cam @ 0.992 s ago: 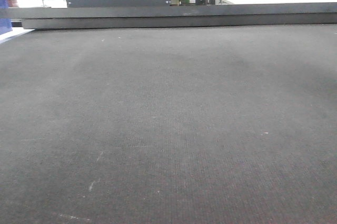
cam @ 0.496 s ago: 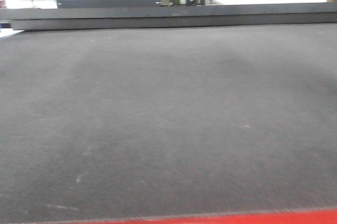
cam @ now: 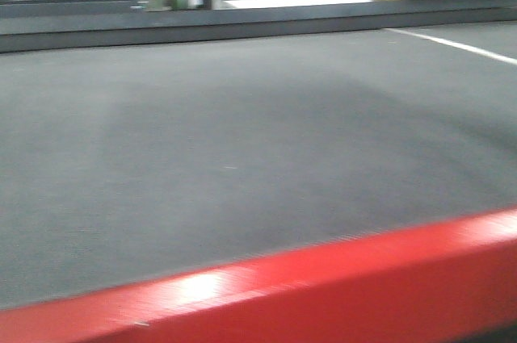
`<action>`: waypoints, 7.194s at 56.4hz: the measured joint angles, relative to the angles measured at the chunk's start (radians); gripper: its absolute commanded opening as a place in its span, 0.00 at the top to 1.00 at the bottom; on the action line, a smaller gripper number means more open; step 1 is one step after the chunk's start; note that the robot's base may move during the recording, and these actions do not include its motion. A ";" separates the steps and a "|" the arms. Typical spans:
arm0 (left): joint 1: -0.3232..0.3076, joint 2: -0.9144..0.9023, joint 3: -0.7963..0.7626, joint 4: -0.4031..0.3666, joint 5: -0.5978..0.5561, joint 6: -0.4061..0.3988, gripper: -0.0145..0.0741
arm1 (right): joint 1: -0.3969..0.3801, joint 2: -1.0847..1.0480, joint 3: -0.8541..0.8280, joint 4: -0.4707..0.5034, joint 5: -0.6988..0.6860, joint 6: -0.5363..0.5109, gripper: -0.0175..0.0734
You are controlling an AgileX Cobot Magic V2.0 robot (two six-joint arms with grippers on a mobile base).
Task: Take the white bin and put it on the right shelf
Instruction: 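Hold the bin raised with both grippers while the base backs away, then drive the base to the steel shelf rack holding the bin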
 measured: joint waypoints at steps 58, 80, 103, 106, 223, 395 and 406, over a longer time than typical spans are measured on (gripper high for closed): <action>-0.010 0.000 0.000 0.015 0.043 -0.015 0.97 | 0.008 0.000 0.000 0.000 -0.103 0.000 0.74; -0.012 0.000 0.000 0.015 0.047 -0.015 0.97 | 0.008 0.000 0.000 0.000 -0.107 -0.002 0.74; -0.012 0.000 0.000 0.015 0.049 -0.015 0.97 | 0.008 0.000 0.000 0.000 -0.109 -0.002 0.74; -0.012 0.000 0.000 0.015 0.050 -0.015 0.97 | 0.008 0.000 0.000 0.000 -0.109 -0.002 0.74; -0.013 0.000 0.000 0.020 0.058 -0.015 0.97 | 0.008 0.000 0.000 0.000 -0.117 -0.002 0.74; -0.013 0.000 0.000 0.021 0.061 -0.015 0.97 | 0.008 0.000 0.000 0.000 -0.119 -0.002 0.74; -0.013 0.000 0.000 0.021 0.061 -0.015 0.97 | 0.008 0.000 0.000 0.000 -0.120 -0.002 0.74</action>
